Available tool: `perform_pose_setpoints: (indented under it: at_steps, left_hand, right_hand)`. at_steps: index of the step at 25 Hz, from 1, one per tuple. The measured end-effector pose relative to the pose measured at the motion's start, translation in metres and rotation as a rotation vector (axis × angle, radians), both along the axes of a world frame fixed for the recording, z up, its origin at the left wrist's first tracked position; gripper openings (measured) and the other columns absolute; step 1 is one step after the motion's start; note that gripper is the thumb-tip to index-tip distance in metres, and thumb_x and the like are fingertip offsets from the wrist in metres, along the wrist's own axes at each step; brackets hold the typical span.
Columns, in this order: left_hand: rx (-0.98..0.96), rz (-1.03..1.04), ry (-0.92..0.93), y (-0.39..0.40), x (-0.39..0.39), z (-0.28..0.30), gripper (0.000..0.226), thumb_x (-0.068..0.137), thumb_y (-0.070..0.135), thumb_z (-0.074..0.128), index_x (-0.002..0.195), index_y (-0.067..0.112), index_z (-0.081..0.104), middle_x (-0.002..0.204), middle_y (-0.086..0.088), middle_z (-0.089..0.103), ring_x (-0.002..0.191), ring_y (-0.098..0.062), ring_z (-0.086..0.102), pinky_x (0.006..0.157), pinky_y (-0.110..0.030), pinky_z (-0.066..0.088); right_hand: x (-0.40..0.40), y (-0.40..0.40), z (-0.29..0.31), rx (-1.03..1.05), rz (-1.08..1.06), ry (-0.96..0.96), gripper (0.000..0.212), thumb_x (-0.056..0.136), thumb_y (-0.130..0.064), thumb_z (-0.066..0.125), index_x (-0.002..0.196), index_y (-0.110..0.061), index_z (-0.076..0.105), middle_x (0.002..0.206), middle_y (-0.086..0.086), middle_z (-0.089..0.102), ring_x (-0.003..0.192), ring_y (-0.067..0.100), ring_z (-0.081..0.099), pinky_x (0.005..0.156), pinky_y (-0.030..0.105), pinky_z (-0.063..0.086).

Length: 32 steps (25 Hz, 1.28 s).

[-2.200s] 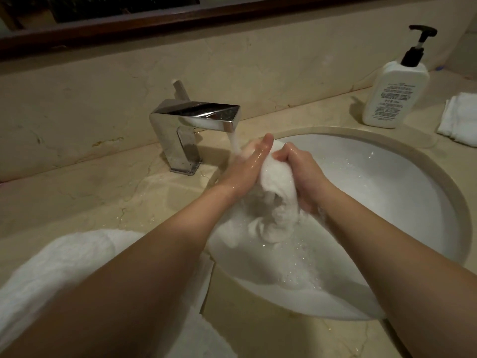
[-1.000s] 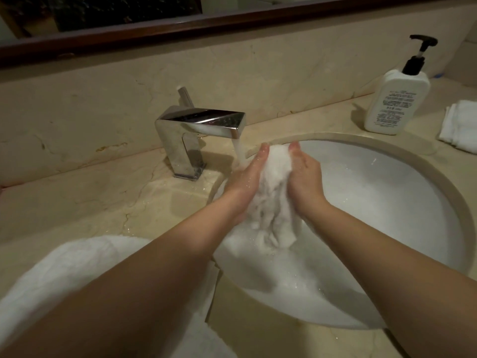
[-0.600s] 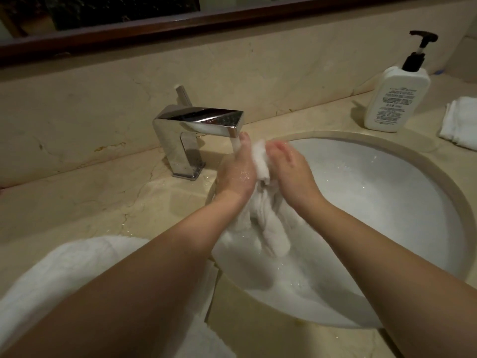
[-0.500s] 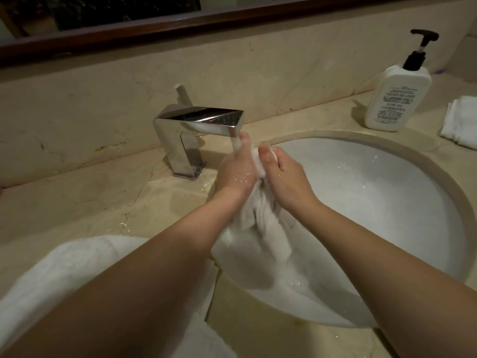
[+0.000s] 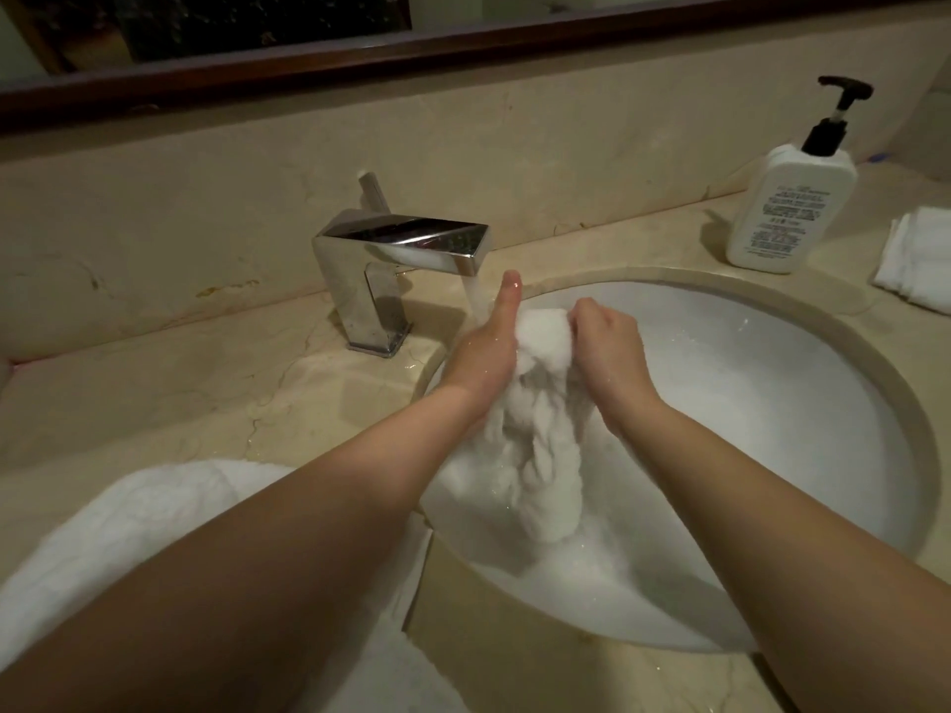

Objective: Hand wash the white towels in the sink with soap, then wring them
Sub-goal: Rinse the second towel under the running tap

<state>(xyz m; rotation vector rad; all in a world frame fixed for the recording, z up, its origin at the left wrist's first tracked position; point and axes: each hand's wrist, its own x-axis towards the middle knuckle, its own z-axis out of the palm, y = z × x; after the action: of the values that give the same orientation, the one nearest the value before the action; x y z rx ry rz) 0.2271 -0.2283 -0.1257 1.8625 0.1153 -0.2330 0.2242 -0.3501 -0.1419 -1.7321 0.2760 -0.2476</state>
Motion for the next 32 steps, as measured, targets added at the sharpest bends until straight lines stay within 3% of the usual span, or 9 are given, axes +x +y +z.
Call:
perform_pose_setpoints:
  at_steps: [2, 5, 9, 13, 18, 21, 24, 30, 32]
  left_hand:
    - [0.044, 0.099, -0.031, 0.001, 0.001, 0.003, 0.079, 0.092, 0.082, 0.024, 0.091, 0.020, 0.072, 0.090, 0.001, 0.069, 0.087, -0.017, 0.064, 0.082, -0.035, 0.044]
    - [-0.009, 0.215, 0.001, 0.002, 0.007, 0.002, 0.080, 0.089, 0.085, 0.025, 0.091, 0.020, 0.072, 0.091, -0.004, 0.071, 0.089, -0.023, 0.068, 0.094, -0.039, 0.049]
    - [-0.075, 0.250, 0.022, 0.003, 0.007, -0.004, 0.083, 0.072, 0.093, 0.043, 0.091, 0.019, 0.075, 0.089, -0.002, 0.077, 0.088, -0.023, 0.073, 0.093, -0.042, 0.055]
    - [-0.157, 0.259, 0.057, 0.004, 0.010, -0.009, 0.080, 0.052, 0.090, 0.057, 0.083, 0.019, 0.077, 0.081, 0.000, 0.078, 0.083, -0.026, 0.075, 0.092, -0.046, 0.057]
    - [-0.061, 0.222, 0.064, 0.003, 0.011, -0.011, 0.095, 0.048, 0.101, 0.048, 0.094, 0.022, 0.076, 0.090, 0.000, 0.078, 0.087, -0.027, 0.074, 0.092, -0.046, 0.056]
    - [-0.056, 0.078, 0.124, 0.005, 0.015, -0.012, 0.118, 0.047, 0.111, 0.028, 0.119, 0.028, 0.072, 0.115, -0.006, 0.074, 0.106, -0.030, 0.070, 0.099, -0.048, 0.051]
    - [-0.152, -0.146, 0.144, 0.003, 0.016, -0.021, 0.107, 0.054, 0.108, 0.039, 0.132, 0.041, 0.063, 0.137, -0.004, 0.065, 0.128, -0.027, 0.060, 0.111, -0.050, 0.043]
    - [-0.195, -0.086, 0.125, 0.001, 0.016, -0.017, 0.108, 0.056, 0.106, 0.034, 0.115, 0.026, 0.076, 0.110, -0.005, 0.077, 0.107, -0.026, 0.072, 0.105, -0.048, 0.050]
    - [-0.209, 0.004, 0.119, 0.001, 0.021, -0.017, 0.112, 0.051, 0.109, 0.032, 0.110, 0.026, 0.079, 0.108, -0.009, 0.077, 0.104, -0.030, 0.073, 0.103, -0.051, 0.051]
  right_hand:
    - [-0.002, 0.004, 0.000, -0.076, 0.074, -0.069, 0.028, 0.102, -0.023, 0.038, 0.094, -0.018, 0.064, 0.084, -0.007, 0.060, 0.077, 0.008, 0.055, 0.071, 0.025, 0.043]
    - [-0.009, 0.024, -0.004, -0.184, 0.188, -0.115, 0.037, 0.105, -0.049, 0.036, 0.085, -0.029, 0.059, 0.082, -0.013, 0.062, 0.076, -0.004, 0.056, 0.068, 0.017, 0.042]
    - [-0.006, 0.040, -0.009, -0.265, 0.190, -0.095, 0.087, 0.089, -0.080, 0.018, 0.083, -0.007, 0.065, 0.077, 0.006, 0.069, 0.077, 0.018, 0.066, 0.069, 0.035, 0.050]
    - [-0.004, 0.036, -0.012, -0.233, 0.151, -0.081, 0.096, 0.087, -0.084, 0.023, 0.072, 0.006, 0.053, 0.058, 0.006, 0.055, 0.059, 0.019, 0.054, 0.059, 0.038, 0.043]
    - [-0.008, 0.033, -0.011, -0.115, 0.079, -0.074, 0.068, 0.102, -0.056, 0.042, 0.058, -0.005, 0.049, 0.049, -0.002, 0.049, 0.050, 0.011, 0.047, 0.053, 0.030, 0.038]
    - [-0.003, 0.027, -0.004, 0.022, 0.000, -0.013, 0.058, 0.100, -0.054, 0.047, 0.063, -0.010, 0.051, 0.056, 0.004, 0.051, 0.055, 0.016, 0.051, 0.057, 0.030, 0.042]
    - [-0.006, 0.016, 0.002, 0.201, -0.079, 0.046, 0.058, 0.100, -0.053, 0.047, 0.073, -0.005, 0.063, 0.066, 0.009, 0.061, 0.063, 0.023, 0.060, 0.063, 0.031, 0.048]
    - [-0.006, 0.000, 0.013, 0.087, 0.019, 0.018, 0.028, 0.101, -0.019, 0.037, 0.092, -0.020, 0.064, 0.083, -0.002, 0.062, 0.077, 0.013, 0.058, 0.070, 0.028, 0.046]
    - [-0.009, 0.000, 0.012, -0.117, 0.149, -0.106, 0.029, 0.105, -0.025, 0.040, 0.094, -0.028, 0.067, 0.086, -0.016, 0.065, 0.084, 0.003, 0.060, 0.076, 0.024, 0.047]
